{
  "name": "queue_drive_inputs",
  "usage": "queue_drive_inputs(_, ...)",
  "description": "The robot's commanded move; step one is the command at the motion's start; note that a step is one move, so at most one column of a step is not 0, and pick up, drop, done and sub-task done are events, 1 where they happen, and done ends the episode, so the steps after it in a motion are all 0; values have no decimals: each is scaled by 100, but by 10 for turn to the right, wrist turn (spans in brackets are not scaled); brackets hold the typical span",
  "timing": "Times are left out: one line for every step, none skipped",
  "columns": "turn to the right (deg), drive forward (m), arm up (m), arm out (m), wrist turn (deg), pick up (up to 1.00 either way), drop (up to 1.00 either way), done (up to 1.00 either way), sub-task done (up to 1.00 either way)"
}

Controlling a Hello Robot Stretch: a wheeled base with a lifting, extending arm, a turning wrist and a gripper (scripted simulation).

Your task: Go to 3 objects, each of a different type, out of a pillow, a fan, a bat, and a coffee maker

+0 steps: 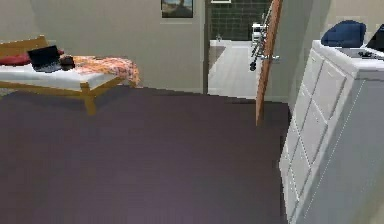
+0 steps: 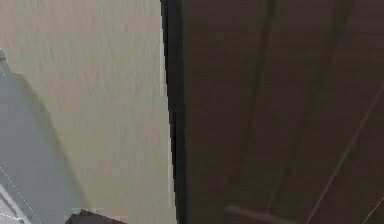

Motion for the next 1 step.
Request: queue_drive_inputs(0,35,0,0,0,0,0,0,0)
